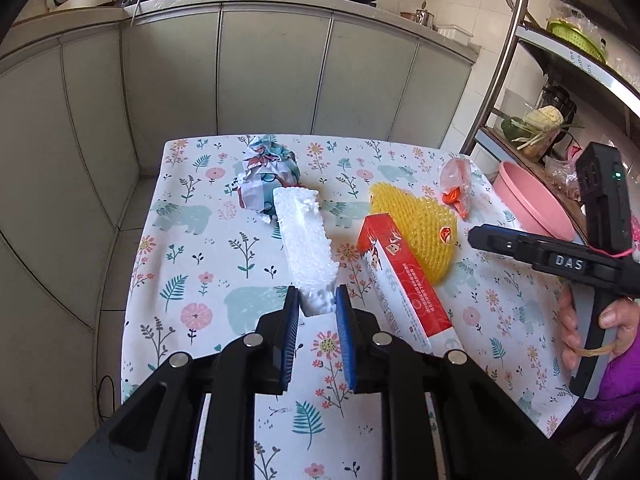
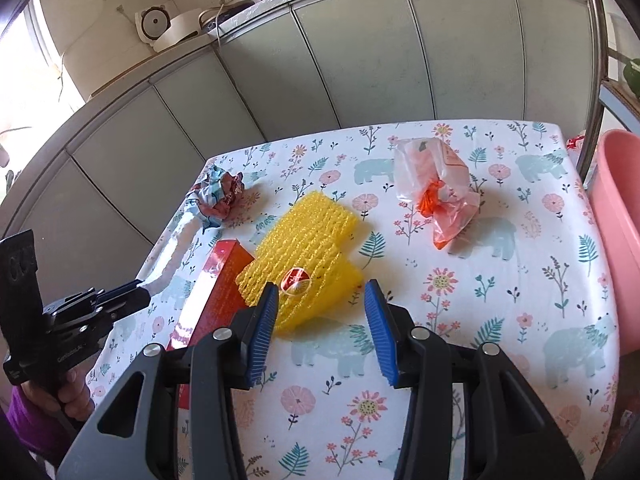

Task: Collect trash
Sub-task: 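Grasp the white foam strip with the left gripper while the right gripper grasps the yellow mesh net, then carry the foam strip and mesh net over the pink bucket and open both grippers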

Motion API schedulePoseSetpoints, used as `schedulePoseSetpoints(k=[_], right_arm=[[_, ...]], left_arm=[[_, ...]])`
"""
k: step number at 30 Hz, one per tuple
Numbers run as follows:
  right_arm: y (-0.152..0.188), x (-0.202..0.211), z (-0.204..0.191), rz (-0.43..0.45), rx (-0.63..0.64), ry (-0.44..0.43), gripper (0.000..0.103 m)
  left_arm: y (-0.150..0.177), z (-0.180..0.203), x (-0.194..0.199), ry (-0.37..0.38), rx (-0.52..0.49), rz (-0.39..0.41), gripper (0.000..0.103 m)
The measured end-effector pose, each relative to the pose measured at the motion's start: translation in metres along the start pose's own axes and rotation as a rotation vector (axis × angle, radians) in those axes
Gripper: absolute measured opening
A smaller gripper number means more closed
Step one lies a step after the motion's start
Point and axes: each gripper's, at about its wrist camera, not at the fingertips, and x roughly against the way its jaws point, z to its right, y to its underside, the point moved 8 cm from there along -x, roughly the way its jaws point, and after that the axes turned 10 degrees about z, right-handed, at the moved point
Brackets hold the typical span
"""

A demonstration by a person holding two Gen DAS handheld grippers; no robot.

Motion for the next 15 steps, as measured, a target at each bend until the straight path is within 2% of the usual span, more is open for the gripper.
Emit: schedulePoseSetpoints(k=[5, 9, 10, 11, 12, 15], right_arm=[[-0.003, -0.020, 0.003, -0.021, -0.046, -0.003, 0.046], [0.001, -0.023, -0.004, -0.024, -0.035, -0.024, 0.044], [0.002, -0.022, -0.005, -0.022, -0.022, -0.022, 0.038], [0.003, -0.020, -0.007, -0.022, 0.000, -0.011, 0.022], [0.004, -0.018, -0.006, -0.018, 0.009, -0.006, 0.012], [0.002, -0.006, -0.008, 0.014, 0.009, -0.018, 0.008]], left_arm=[[-0.002, 0.009, 0.014, 0.042, -0.020, 0.028, 0.018], [-0.003, 0.016, 0.020, 0.049, -0.049, 0.047, 0.018], [-0.003, 0.017, 0.021, 0.049, -0.049, 0.049, 0.018], [-0.004, 0.017, 0.022, 0.048, -0.047, 0.051, 0.018], [-0.005, 0.017, 0.022, 0.047, -0.046, 0.052, 0.018], [-0.007, 0.016, 0.024, 0.041, -0.045, 0.058, 0.018]])
